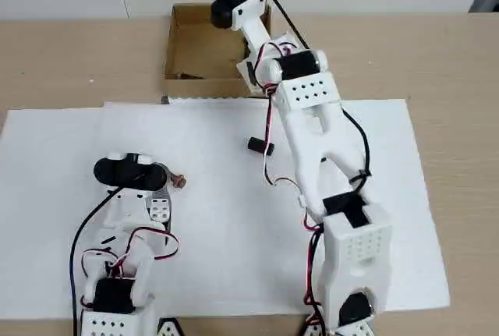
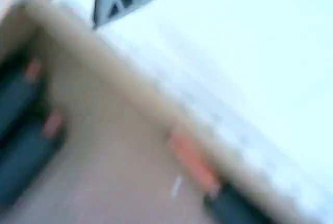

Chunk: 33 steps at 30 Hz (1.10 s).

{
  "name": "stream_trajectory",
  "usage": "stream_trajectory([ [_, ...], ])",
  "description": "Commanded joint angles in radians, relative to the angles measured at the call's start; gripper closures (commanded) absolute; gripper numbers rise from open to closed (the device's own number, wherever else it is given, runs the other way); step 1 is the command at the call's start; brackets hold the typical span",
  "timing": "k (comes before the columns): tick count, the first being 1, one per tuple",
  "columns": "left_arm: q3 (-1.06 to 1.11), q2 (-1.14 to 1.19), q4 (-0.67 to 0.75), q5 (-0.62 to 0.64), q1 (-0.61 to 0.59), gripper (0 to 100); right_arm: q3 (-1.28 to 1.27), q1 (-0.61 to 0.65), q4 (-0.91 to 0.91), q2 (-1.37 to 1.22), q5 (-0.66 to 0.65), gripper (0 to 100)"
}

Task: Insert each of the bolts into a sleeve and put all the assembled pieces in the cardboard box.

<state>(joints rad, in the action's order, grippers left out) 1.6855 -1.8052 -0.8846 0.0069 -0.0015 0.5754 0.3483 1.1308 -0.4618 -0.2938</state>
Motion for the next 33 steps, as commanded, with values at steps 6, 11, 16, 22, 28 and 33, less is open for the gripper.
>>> stream_trajectory([
  [6,-0.005,-0.012,-0.003,-0.003,0.003,99,0.051,0.022,0.358,0.116,0.095,88.0],
  [11,-0.005,-0.012,-0.003,-0.003,0.003,99,0.044,0.022,0.495,0.113,-0.015,87.7],
  [16,-0.005,-0.012,-0.003,-0.003,0.003,99,0.044,0.024,0.509,0.058,-0.23,87.8],
  [22,-0.005,-0.012,-0.003,-0.003,0.002,99,0.044,0.025,0.507,-0.047,-0.316,87.7],
  [28,-0.005,-0.012,-0.003,-0.002,0.0,99,0.046,0.061,0.498,-0.105,-0.318,87.7],
  [33,-0.005,-0.012,-0.003,-0.002,0.0,99,0.046,0.091,0.458,-0.145,-0.339,87.7],
])
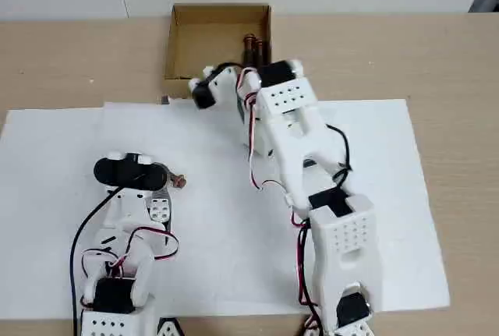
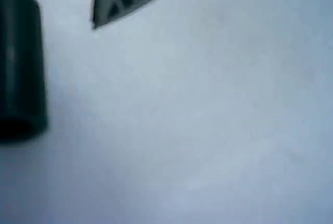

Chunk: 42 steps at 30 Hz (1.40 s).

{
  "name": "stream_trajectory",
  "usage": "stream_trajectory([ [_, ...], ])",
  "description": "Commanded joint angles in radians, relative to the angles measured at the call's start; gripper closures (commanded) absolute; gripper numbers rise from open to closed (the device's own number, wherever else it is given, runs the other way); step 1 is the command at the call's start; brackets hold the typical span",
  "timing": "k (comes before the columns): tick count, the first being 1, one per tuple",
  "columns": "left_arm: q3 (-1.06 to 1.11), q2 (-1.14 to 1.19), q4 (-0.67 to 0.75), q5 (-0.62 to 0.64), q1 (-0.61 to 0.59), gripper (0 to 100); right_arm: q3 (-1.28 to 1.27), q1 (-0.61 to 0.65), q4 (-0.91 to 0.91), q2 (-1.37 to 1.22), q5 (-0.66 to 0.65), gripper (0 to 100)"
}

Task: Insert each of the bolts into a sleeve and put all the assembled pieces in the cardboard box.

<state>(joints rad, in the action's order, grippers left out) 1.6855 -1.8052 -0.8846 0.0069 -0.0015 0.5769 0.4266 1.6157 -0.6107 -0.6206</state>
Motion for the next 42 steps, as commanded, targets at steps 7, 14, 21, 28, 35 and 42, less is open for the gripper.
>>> stream_trajectory([
  [7,-0.005,-0.012,-0.003,-0.002,0.0,99,0.044,0.007,-0.039,-0.059,-0.025,88.0],
  [14,-0.005,-0.012,-0.003,-0.002,0.0,99,0.044,-0.019,-0.042,-0.125,-0.025,88.2],
  [21,-0.005,-0.012,-0.003,-0.002,0.0,99,0.044,-0.056,-0.051,-0.176,-0.023,90.5],
  [28,-0.005,-0.012,-0.003,-0.002,0.002,99,0.051,-0.053,-0.05,-0.171,-0.017,98.8],
  [35,-0.005,-0.012,-0.003,-0.003,0.003,99,0.051,-0.053,-0.025,0.019,0.046,99.0],
  [42,-0.005,-0.012,-0.003,-0.005,0.003,99,0.043,-0.084,0.056,0.285,0.184,99.5],
])
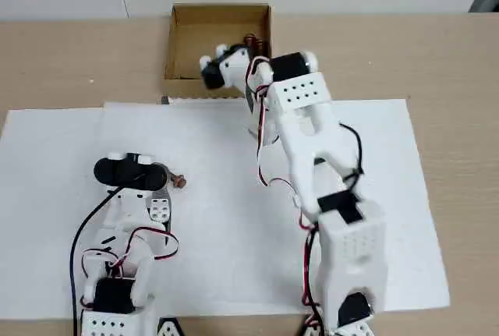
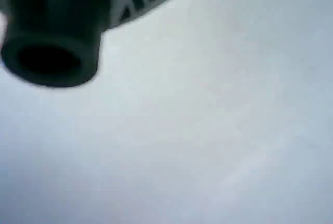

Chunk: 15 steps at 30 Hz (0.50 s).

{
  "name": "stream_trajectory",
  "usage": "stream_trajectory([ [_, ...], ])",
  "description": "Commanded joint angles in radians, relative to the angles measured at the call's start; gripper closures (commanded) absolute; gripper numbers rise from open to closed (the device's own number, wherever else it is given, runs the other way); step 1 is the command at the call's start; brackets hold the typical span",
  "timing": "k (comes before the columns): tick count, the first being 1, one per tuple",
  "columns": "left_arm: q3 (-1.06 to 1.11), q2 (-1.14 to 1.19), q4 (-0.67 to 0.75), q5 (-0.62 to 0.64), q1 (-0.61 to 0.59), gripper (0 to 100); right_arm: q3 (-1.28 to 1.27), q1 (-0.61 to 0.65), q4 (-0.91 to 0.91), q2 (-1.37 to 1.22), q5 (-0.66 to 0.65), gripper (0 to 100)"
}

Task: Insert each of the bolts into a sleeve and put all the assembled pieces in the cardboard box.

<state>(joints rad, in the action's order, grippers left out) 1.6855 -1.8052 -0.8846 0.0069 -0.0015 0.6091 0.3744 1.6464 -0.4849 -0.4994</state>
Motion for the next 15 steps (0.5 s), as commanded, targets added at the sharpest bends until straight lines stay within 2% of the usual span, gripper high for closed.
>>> stream_trajectory([
  [1,-0.005,-0.012,-0.003,-0.005,0.003,99,0.011,-0.044,0.027,0.197,0.091,99.5],
  [7,-0.005,-0.012,-0.006,-0.005,-0.002,99,-0.095,-0.113,0.03,0.432,0.273,99.5],
  [11,-0.05,-0.009,-0.011,-0.008,-0.021,99,-0.311,-0.143,0.028,0.644,0.362,99.5],
  [15,-0.139,-0.008,-0.032,-0.038,-0.051,99,-0.557,-0.186,0.019,0.843,0.393,99.5],
])
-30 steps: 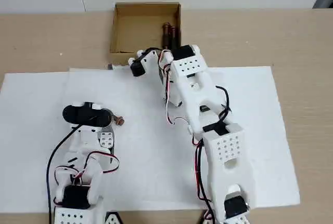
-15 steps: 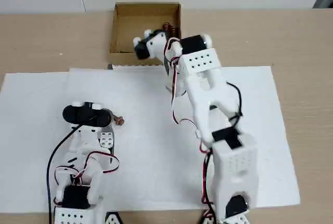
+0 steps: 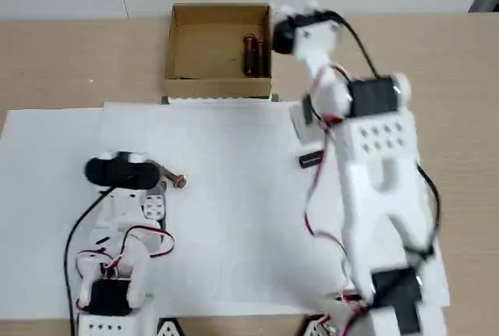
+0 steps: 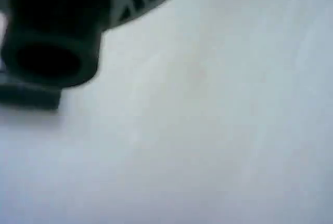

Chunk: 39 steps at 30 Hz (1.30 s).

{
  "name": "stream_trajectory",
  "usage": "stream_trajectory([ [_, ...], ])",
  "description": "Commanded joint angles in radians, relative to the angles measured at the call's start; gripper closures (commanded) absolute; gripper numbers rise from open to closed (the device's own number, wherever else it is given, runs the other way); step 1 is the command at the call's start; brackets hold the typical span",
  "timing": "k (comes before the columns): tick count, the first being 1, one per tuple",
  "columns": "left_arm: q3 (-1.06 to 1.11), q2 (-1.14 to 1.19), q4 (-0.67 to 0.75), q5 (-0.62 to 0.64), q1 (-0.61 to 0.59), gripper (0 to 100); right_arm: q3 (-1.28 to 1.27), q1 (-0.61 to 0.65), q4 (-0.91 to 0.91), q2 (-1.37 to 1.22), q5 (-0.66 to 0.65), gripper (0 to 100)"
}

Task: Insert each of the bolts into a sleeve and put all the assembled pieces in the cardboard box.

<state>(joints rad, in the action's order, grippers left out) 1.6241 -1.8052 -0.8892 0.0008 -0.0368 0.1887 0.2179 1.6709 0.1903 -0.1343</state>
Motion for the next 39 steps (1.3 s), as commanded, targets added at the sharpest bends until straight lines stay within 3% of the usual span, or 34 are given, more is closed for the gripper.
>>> stream_trajectory([
  [1,-0.094,-0.008,-0.055,-0.061,-0.02,99,-0.195,-0.044,-0.005,0.216,0.028,99.5],
  [8,-0.271,-0.006,-0.236,-0.097,-0.048,99,-0.52,-0.202,-0.05,0.515,0.029,99.5],
  [17,-0.377,0.038,-0.345,-0.101,-0.049,99,-0.809,-0.242,-0.082,0.905,0.021,99.5],
  [30,-0.779,0.675,-0.318,-0.103,-0.044,99,-0.954,-0.24,-0.157,1.07,0.02,99.5],
  [39,-0.92,0.976,-0.443,-0.374,-0.043,99,-0.954,-0.242,-0.214,1.07,0.02,99.5],
])
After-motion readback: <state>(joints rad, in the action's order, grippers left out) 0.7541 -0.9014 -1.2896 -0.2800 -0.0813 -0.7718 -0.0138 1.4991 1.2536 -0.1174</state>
